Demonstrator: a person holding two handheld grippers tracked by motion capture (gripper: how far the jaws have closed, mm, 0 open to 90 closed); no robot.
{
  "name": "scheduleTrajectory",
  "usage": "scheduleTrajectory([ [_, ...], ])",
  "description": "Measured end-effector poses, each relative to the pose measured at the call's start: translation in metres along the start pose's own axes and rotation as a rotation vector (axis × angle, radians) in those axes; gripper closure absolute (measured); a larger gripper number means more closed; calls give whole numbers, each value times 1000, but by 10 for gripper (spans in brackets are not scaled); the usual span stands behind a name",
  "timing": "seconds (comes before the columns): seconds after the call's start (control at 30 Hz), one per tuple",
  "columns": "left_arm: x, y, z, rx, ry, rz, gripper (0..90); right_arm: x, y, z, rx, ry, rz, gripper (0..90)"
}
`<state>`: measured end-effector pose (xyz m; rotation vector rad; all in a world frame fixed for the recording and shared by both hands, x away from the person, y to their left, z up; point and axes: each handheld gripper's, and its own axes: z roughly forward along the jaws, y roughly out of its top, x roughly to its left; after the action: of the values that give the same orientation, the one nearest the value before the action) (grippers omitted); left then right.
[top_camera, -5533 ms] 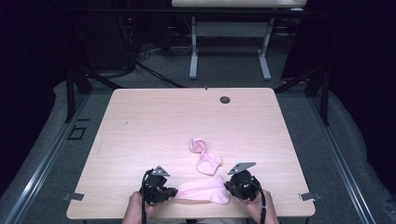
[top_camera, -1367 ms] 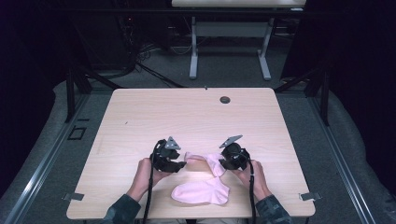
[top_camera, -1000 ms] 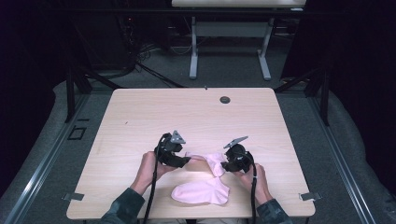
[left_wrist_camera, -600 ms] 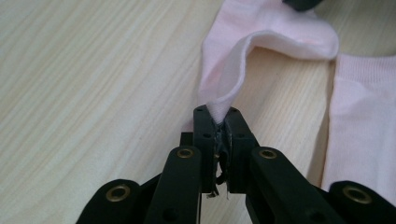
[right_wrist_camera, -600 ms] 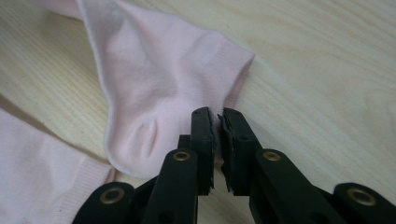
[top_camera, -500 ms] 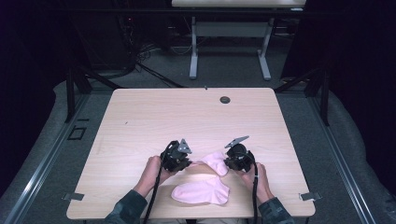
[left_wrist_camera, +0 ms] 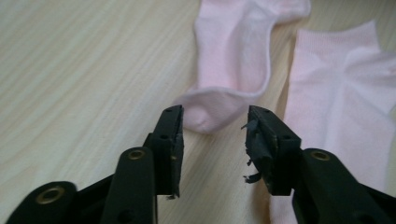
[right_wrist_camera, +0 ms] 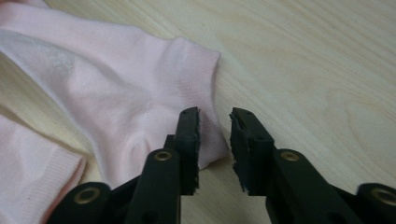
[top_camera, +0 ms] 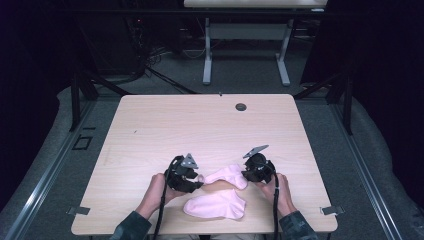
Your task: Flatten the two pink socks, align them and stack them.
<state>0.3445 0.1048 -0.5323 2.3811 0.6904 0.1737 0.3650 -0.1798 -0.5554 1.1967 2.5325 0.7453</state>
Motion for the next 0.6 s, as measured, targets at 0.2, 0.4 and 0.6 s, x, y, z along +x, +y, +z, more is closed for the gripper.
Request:
scheduleTrajectory([
  [0.2,15,12,-17,-78,86,-134,438,0,4,-7,-38,-2,-1,607],
  [0.4,11,28,17,15,93,-192,356,7,6,0,-17,1,-11,580],
  [0.6,5,21,32,123,63,-205,399,10,5,3,20,-12,-33,627],
])
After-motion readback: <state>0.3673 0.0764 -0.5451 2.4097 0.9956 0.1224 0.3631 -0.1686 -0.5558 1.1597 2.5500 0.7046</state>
